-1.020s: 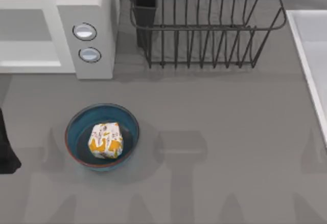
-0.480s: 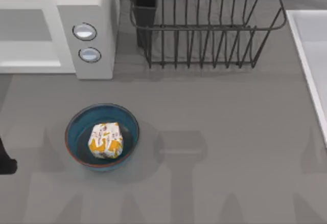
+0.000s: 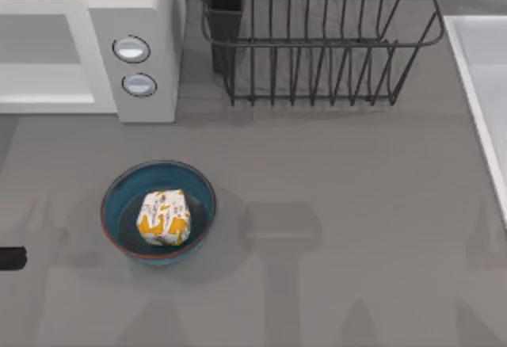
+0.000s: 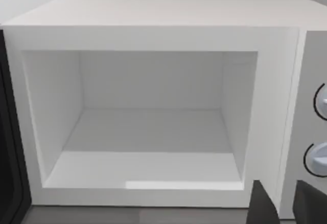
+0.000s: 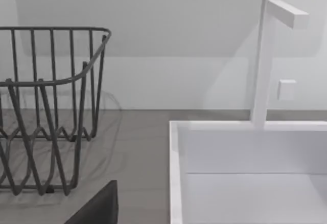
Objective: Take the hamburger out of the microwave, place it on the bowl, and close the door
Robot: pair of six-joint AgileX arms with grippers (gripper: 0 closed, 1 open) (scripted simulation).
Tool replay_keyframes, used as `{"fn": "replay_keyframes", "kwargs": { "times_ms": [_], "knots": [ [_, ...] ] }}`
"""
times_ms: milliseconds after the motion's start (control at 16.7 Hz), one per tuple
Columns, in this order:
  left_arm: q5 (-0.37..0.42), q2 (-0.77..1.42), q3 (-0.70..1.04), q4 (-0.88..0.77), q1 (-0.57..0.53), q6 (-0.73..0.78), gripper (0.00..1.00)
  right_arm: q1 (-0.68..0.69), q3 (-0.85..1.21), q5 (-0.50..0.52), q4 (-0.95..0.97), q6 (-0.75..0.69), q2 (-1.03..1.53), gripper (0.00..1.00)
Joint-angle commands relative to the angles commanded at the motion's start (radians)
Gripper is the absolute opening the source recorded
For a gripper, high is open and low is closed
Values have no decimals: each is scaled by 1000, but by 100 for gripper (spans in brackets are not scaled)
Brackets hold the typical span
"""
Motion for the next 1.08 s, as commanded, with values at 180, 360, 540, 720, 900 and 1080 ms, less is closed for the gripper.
{"fn": "replay_keyframes", "kwargs": {
  "times_ms": [180,360,540,720,900,1080],
  "knots": [
    [0,0,0,0,0,0,0,0,0,0,0,0,0,100],
    [0,0,0,0,0,0,0,0,0,0,0,0,0,100],
    [0,0,0,0,0,0,0,0,0,0,0,0,0,100],
    [41,-1,9,-10,41,0,0,0,0,0,0,0,0,100],
    [166,-4,27,-31,166,0,0,0,0,0,0,0,0,100],
    [264,-7,43,-49,264,0,0,0,0,0,0,0,0,100]
  ]
}}
